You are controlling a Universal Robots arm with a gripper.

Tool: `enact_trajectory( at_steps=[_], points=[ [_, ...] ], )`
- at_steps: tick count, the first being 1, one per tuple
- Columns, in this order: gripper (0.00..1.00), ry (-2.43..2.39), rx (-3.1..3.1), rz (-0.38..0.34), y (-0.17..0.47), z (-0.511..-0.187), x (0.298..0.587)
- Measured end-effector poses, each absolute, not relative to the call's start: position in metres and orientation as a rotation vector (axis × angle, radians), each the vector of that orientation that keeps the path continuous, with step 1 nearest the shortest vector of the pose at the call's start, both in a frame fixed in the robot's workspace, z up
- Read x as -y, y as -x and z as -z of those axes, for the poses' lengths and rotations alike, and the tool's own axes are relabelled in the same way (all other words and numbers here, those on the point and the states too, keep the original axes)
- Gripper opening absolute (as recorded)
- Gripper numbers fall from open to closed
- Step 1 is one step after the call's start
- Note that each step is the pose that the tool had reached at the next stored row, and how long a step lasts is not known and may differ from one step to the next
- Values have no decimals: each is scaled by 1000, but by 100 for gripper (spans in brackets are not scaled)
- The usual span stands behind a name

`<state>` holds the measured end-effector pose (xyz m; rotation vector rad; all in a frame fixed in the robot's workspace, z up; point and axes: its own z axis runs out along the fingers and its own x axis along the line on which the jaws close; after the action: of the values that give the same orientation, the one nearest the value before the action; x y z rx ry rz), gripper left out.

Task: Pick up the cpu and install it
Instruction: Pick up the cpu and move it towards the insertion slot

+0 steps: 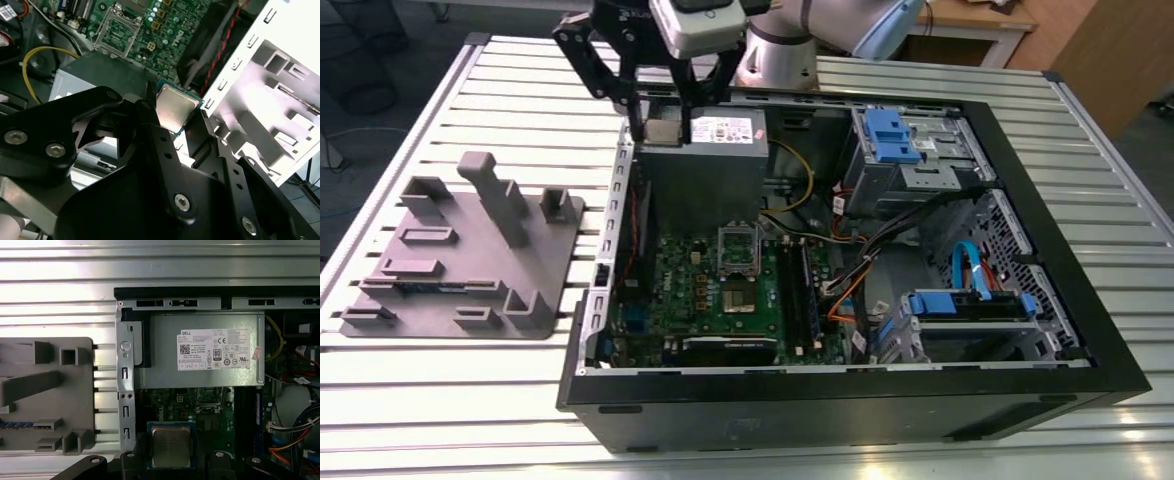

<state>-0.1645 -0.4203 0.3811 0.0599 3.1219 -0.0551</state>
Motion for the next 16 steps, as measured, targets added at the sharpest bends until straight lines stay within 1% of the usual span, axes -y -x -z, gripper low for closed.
enact_trajectory(
  at_steps=[16],
  points=[
    [47, -60, -3122, 55, 125, -381, 420]
  ],
)
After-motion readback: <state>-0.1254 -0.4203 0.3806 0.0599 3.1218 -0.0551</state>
